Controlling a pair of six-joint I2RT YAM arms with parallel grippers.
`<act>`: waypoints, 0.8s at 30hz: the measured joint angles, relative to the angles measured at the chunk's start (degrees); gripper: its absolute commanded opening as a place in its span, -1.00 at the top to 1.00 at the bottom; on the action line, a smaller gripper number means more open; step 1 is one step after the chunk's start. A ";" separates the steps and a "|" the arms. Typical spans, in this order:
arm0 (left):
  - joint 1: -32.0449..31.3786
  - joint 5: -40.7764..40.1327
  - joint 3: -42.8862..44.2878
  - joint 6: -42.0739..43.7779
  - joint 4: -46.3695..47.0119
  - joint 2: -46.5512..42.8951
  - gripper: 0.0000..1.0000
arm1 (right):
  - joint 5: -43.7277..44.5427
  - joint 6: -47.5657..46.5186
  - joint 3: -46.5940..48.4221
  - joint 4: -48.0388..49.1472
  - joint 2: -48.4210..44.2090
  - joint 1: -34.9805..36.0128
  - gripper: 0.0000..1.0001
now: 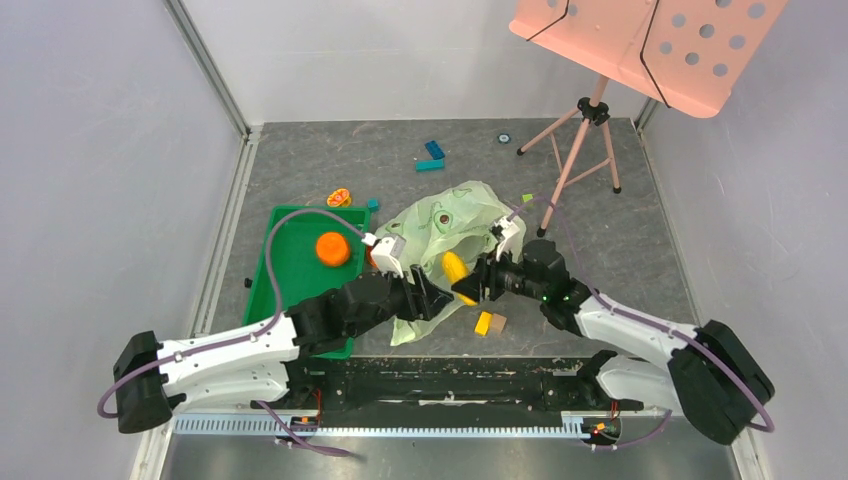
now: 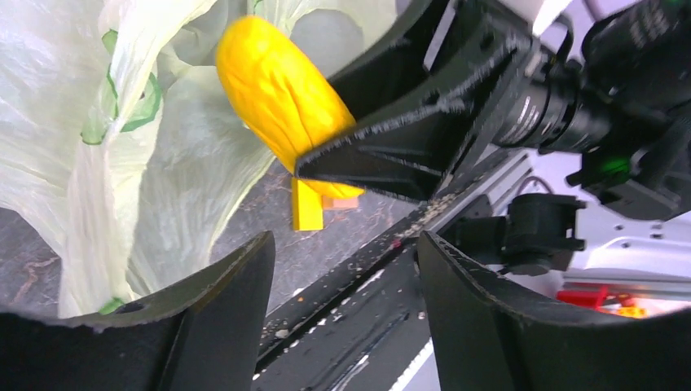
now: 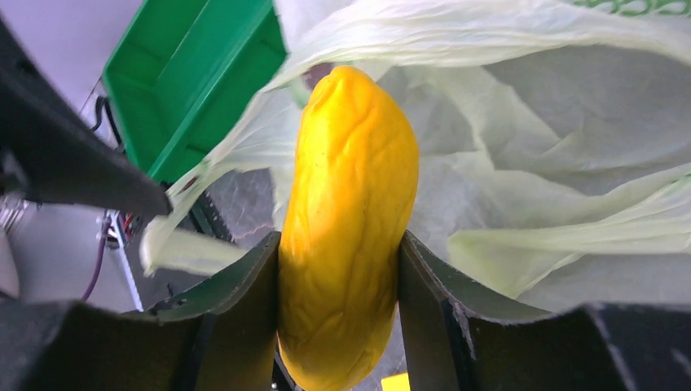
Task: Take the fake fruits out of the plastic bag
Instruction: Take out the fake fruit from the plastic bag.
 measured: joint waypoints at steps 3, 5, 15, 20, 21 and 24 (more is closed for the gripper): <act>0.00 -0.35 0.04 -1.79 -0.39 -1.42 -0.57 | -2.47 -1.40 -3.06 0.66 -4.31 0.39 0.40; 0.00 -0.44 0.15 -2.93 -1.07 -1.44 -0.62 | -3.61 -2.12 -4.79 0.96 -6.49 1.40 0.40; 0.00 -1.70 2.03 -7.54 -2.56 1.25 -0.82 | -1.77 0.87 -13.07 8.26 -20.15 6.01 0.41; 0.00 -2.36 2.29 -9.44 -2.45 1.64 -0.84 | -1.27 3.58 -13.97 12.46 -21.07 6.47 0.41; 0.00 -2.60 2.38 -9.66 -2.40 1.84 -0.84 | -1.38 4.02 -14.05 13.25 -21.05 6.67 0.41; 0.00 -2.73 2.93 -10.14 -1.90 2.49 -0.83 | -1.38 5.88 -14.91 16.39 -20.61 6.95 0.41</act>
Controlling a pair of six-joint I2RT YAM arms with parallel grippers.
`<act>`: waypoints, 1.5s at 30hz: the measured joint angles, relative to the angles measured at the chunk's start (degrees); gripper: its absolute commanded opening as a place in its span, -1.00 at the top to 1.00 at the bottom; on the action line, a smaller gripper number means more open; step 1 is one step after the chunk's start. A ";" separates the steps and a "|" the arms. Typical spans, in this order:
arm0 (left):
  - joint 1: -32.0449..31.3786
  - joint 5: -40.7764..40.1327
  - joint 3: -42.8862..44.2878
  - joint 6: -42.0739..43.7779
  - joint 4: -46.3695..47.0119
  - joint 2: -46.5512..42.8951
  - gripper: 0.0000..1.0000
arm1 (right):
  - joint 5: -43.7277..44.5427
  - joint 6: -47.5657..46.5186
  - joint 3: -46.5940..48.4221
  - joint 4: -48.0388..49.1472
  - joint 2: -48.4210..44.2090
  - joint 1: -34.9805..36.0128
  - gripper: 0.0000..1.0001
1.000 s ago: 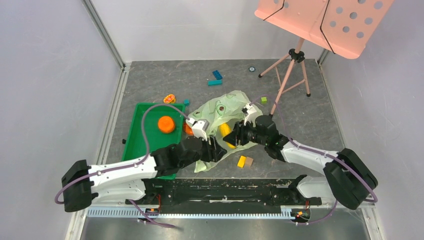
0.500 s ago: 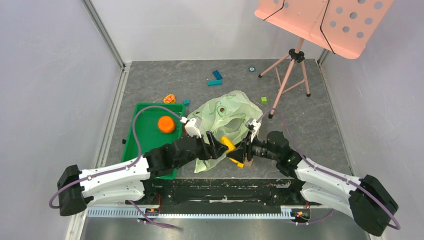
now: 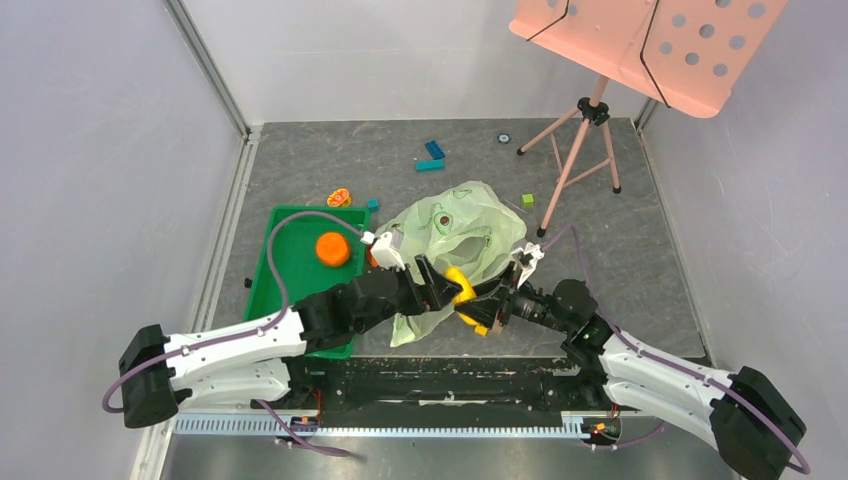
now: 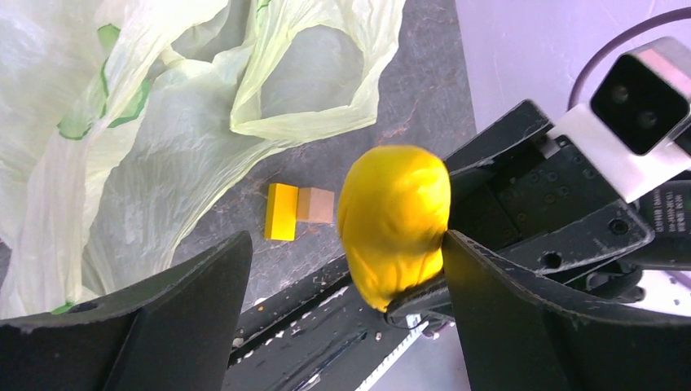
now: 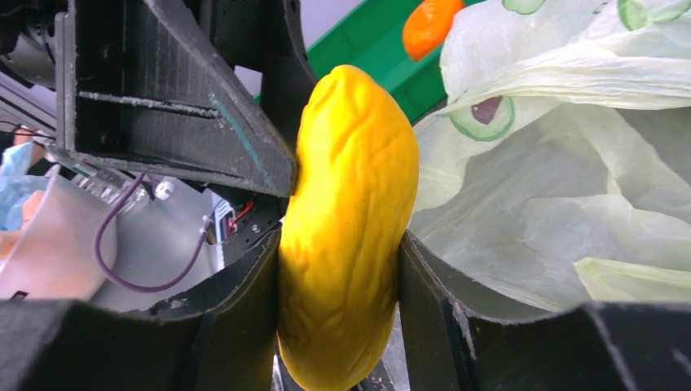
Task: Take the fake fruits out of the plastic bag
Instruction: Take out the fake fruit from the plastic bag, then place the fake fruit in the bin.
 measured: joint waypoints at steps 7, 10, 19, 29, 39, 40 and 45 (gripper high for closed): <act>0.00 0.04 0.61 -0.79 2.91 1.79 -0.76 | -1.36 3.34 -0.81 5.40 2.10 1.18 0.42; 0.00 0.11 0.66 -0.85 3.74 2.29 -0.58 | -2.01 4.04 -0.81 7.06 2.97 1.66 0.43; 0.00 1.88 0.66 -1.46 7.10 2.45 0.07 | -1.97 5.31 -1.05 9.90 4.33 2.16 0.38; 0.00 2.08 0.68 -1.36 6.71 2.27 0.35 | -0.57 5.05 -1.53 10.01 3.61 2.40 -0.36; 14.38 1.14 3.87 5.05 -8.24 -5.01 0.42 | 1.86 1.16 -1.40 3.08 -2.67 2.40 -0.71; 17.14 1.07 4.11 6.01 -9.75 -6.08 0.41 | 2.14 0.85 -1.40 2.45 -3.02 2.40 -0.72; 26.64 1.18 6.88 12.63 -17.44 -8.28 0.42 | 2.73 0.07 -1.40 -0.42 -3.45 2.40 -0.74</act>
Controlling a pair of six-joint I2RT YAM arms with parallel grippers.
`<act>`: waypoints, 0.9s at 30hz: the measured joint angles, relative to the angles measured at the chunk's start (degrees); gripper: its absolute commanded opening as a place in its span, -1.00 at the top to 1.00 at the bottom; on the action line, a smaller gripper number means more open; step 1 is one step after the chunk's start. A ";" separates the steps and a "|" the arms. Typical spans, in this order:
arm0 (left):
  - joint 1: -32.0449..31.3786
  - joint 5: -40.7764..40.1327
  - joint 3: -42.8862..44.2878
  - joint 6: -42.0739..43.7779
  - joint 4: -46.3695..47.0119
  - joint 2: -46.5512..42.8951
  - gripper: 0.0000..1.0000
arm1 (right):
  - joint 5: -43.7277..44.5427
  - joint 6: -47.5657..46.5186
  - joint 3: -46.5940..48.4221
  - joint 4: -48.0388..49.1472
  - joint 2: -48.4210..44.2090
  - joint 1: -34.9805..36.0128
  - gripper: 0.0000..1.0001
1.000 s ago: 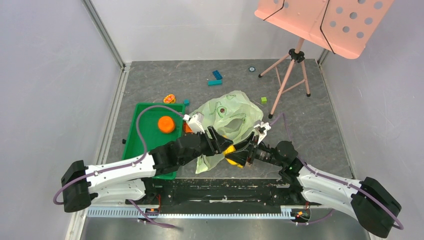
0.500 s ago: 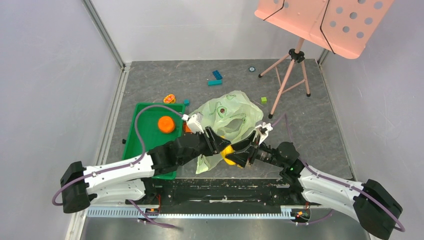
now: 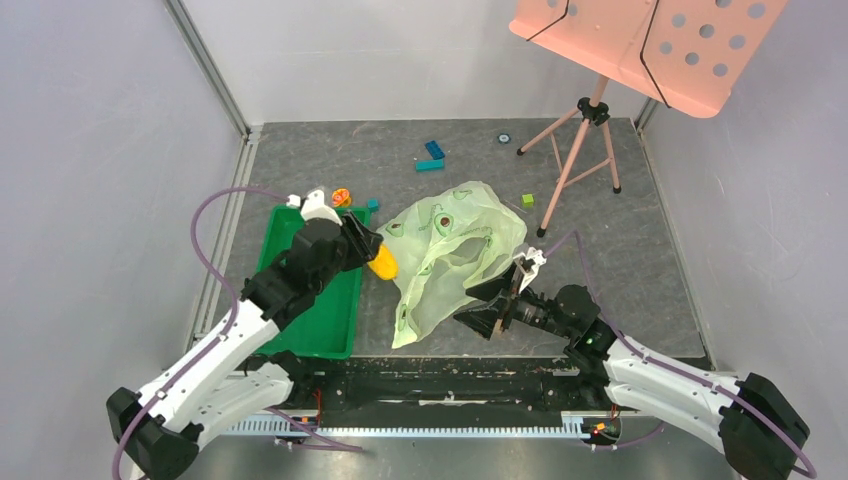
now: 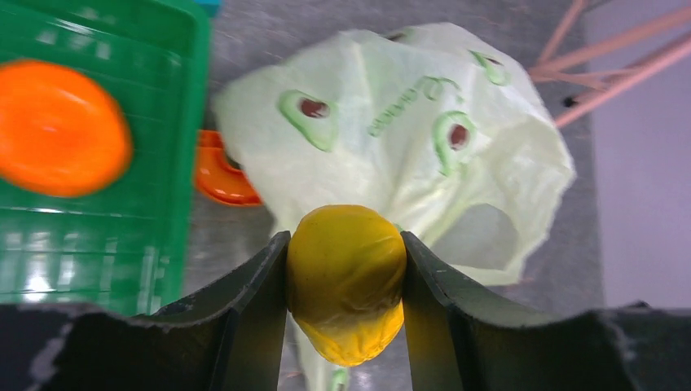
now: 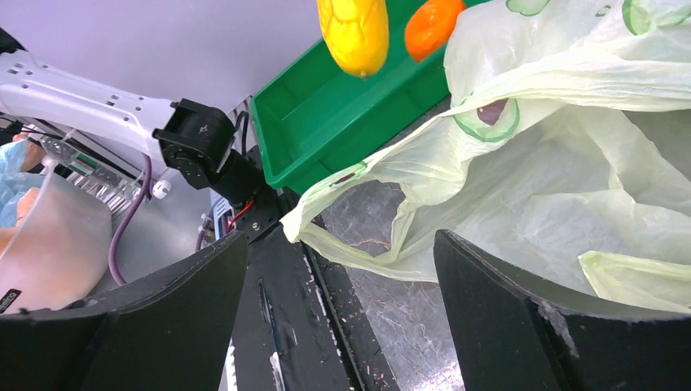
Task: Take the fake fruits out of the plastic bag
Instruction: Place the fake fruit in the bin.
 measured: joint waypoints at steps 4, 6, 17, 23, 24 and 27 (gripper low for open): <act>3.89 -1.03 6.43 7.32 -7.54 3.87 0.46 | 0.74 -0.31 0.00 -1.33 0.04 0.00 -0.75; 4.17 -2.80 8.79 10.56 -10.54 5.35 0.46 | 0.92 -0.46 0.00 -1.68 0.24 0.00 -0.76; 4.28 -12.37 8.04 18.25 -22.88 6.86 0.46 | 1.36 -1.03 0.00 -3.52 2.01 0.00 -0.78; 4.28 -14.05 7.67 18.36 -27.61 10.49 0.42 | 1.95 -1.03 0.00 -4.44 2.23 0.00 -0.79; 4.28 -14.03 7.67 18.34 -28.06 11.17 0.42 | 2.12 -1.03 0.00 -4.48 2.21 0.00 -0.80; 4.28 -14.03 6.71 17.73 -28.20 11.56 0.49 | 2.34 -1.01 0.00 -4.81 2.21 0.00 -0.80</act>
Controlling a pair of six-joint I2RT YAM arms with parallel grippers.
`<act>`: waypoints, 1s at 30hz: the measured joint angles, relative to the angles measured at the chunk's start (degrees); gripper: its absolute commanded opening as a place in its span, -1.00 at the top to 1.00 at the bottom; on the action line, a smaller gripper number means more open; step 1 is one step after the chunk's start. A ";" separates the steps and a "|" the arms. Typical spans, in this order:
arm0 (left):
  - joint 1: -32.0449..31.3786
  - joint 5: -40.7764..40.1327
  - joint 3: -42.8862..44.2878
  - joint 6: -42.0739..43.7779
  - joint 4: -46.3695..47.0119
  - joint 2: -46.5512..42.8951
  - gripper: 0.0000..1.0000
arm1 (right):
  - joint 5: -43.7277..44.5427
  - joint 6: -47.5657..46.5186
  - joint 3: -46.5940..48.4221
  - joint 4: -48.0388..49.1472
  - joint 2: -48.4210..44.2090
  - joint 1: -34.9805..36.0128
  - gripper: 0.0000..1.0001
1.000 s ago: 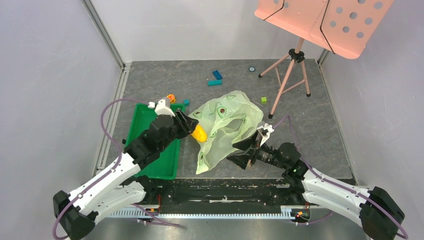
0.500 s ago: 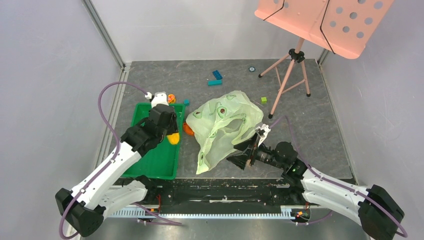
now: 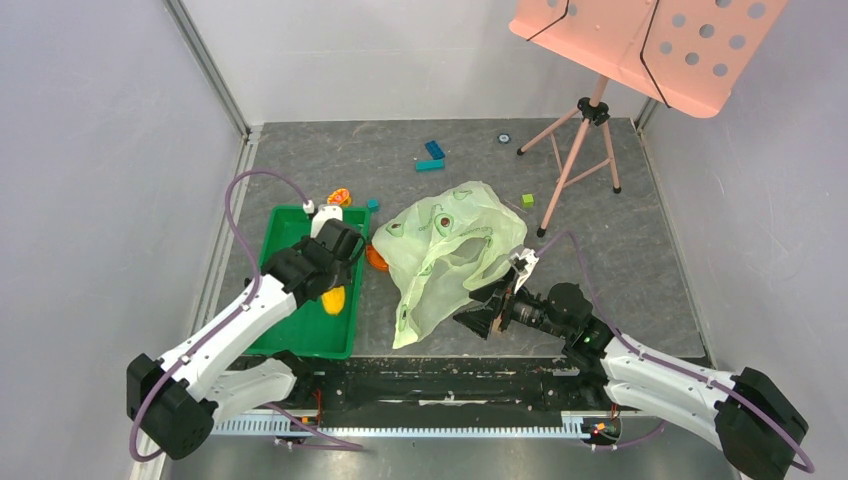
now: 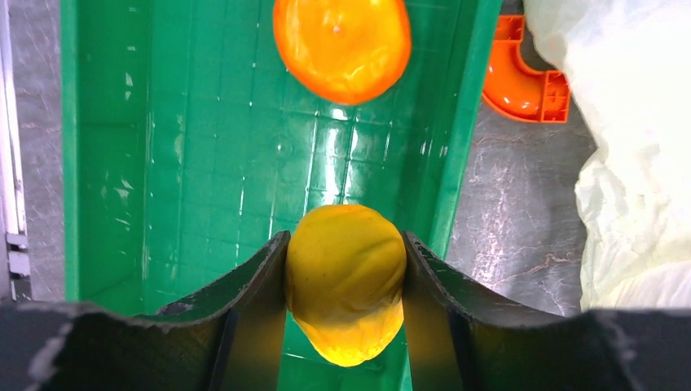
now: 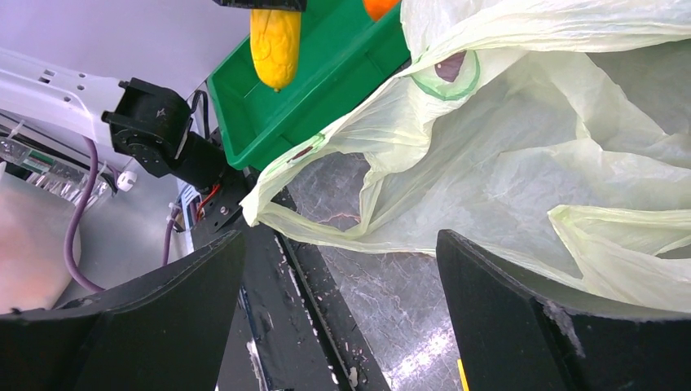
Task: Take the fake fruits out of the plastic bag
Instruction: Place the fake fruit in the bin.
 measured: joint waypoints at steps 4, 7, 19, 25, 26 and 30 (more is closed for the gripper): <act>0.00 -0.02 -2.27 -2.80 0.17 0.13 0.52 | 0.00 0.11 0.00 -0.09 0.00 0.00 -0.80; 0.00 -0.92 -5.29 -6.36 1.49 0.17 0.53 | -0.04 0.15 0.11 -0.26 0.00 0.00 -0.80; 0.55 0.98 -12.00 -14.47 7.32 3.93 0.33 | -0.02 -0.02 0.85 -2.45 -0.48 0.00 -0.81; 1.22 1.44 -14.69 -16.04 9.73 4.96 -0.16 | 0.35 -0.07 0.85 -3.43 -1.25 0.00 -0.83; 1.29 1.53 -14.82 -16.11 9.97 4.96 -0.24 | 0.48 -0.04 0.85 -3.48 -1.27 0.00 -0.83; 1.40 2.23 -15.13 -16.63 10.71 4.90 -0.57 | 1.16 -0.04 0.85 -3.58 -1.22 0.00 -0.89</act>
